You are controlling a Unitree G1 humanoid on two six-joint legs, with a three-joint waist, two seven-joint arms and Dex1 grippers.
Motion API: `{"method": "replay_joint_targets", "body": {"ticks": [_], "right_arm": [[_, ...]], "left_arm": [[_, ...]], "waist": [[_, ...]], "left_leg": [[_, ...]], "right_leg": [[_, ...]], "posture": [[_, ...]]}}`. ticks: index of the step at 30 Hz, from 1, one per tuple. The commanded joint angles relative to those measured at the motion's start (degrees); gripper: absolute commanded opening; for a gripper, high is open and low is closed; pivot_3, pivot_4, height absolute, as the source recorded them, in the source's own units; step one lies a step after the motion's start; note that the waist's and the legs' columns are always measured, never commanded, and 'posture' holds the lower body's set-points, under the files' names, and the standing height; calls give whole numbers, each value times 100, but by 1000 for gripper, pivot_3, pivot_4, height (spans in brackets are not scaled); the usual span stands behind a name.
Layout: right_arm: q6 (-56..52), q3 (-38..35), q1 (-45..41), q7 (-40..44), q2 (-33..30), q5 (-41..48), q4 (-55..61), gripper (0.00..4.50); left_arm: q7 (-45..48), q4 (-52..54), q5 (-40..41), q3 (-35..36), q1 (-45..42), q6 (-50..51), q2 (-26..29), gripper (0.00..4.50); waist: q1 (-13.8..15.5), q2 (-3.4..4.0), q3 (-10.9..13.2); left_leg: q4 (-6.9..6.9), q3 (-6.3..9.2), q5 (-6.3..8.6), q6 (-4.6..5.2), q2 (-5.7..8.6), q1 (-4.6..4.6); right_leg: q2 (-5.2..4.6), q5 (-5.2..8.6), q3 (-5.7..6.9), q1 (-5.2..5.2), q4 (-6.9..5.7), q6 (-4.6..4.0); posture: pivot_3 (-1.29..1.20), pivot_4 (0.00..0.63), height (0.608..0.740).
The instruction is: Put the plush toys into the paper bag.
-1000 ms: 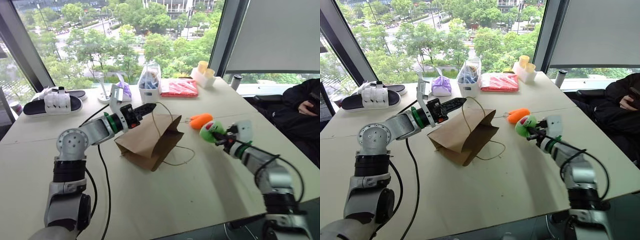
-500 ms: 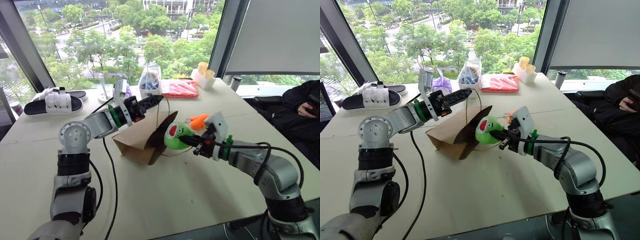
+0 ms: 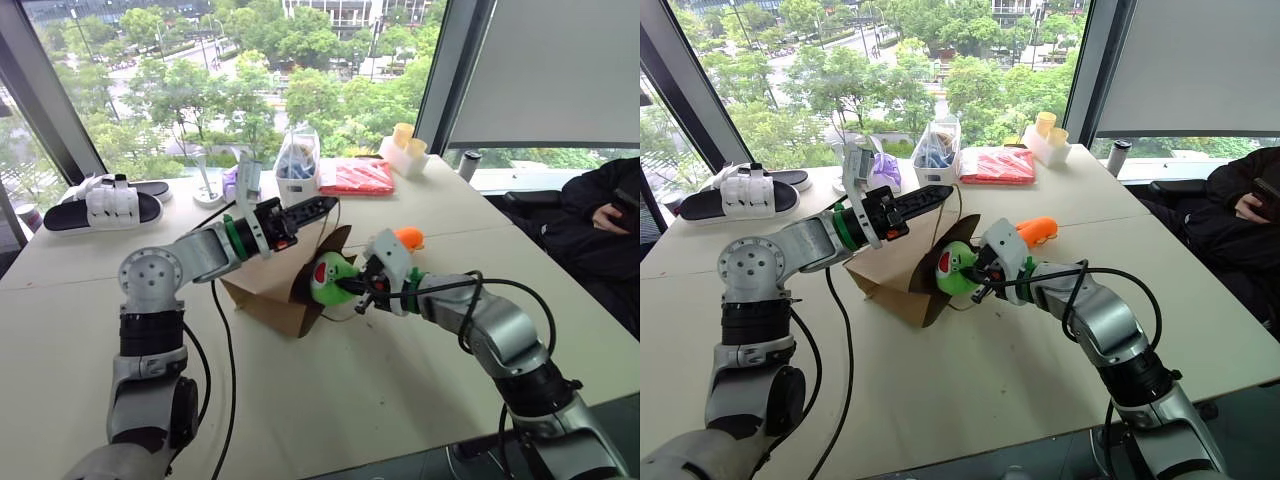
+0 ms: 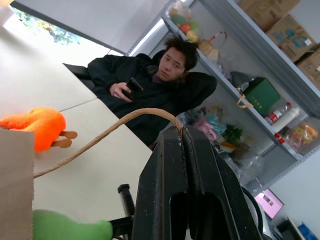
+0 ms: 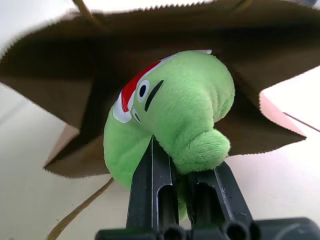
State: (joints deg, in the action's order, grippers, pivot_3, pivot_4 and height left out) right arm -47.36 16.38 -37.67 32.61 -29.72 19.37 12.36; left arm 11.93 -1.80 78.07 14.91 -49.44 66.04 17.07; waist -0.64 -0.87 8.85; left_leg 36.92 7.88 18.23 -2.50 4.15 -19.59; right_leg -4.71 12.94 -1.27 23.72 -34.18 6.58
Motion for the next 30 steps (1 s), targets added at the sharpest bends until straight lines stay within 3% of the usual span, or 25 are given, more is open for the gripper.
{"method": "replay_joint_targets", "body": {"ticks": [1, 10, 19, 24, 26, 30], "right_arm": [[256, 370, -297, 85, 132, -432, -130, 23], [632, 580, -413, 194, -161, -1294, -3, 23], [-680, -2405, 822, 36, 643, 1081, 1079, 23], [-1048, -3385, 1133, -289, 849, 1947, 1369, 23], [-1094, -3427, 1137, -394, 800, 2033, 1395, 23], [-894, -2391, 849, -285, 157, 1372, 1368, 23]], "left_arm": [[-115, 313, 332, 82, -31, 13, -42, 0], [-275, 96, -63, 55, 27, -208, 35, 0], [124, -286, -773, 16, 135, -419, 224, 0], [229, -301, -833, -15, 123, -337, 99, 0], [282, -335, -865, -19, 94, -313, 55, 0], [233, -479, -587, 176, -124, -216, -82, 0]], "waist": [[0, 0, 0], [11, -1, 0], [24, -1, -1], [16, 0, 0], [7, 1, 0], [-19, 3, 1]], "left_leg": [[0, 0, 0, 0, 0, 0], [0, 0, 0, 0, 5, 0], [-5, 3, 0, 0, 2, -1], [-3, 3, 0, 0, 1, -1], [-3, 3, 0, 1, 2, 2], [-4, -4, 0, 1, 1, 3]], "right_leg": [[0, 0, 0, 0, -1, 0], [1, 0, 1, 0, 1, 0], [1, 0, 0, 1, 0, -1], [0, 0, -1, -1, 0, -1], [1, 0, 0, -4, 0, -1], [2, 0, -1, 0, -2, -1]], "posture": [[0, 150, 740], [0, 150, 740], [0, 150, 740], [0, 150, 740], [0, 150, 740], [0, 150, 740]]}}
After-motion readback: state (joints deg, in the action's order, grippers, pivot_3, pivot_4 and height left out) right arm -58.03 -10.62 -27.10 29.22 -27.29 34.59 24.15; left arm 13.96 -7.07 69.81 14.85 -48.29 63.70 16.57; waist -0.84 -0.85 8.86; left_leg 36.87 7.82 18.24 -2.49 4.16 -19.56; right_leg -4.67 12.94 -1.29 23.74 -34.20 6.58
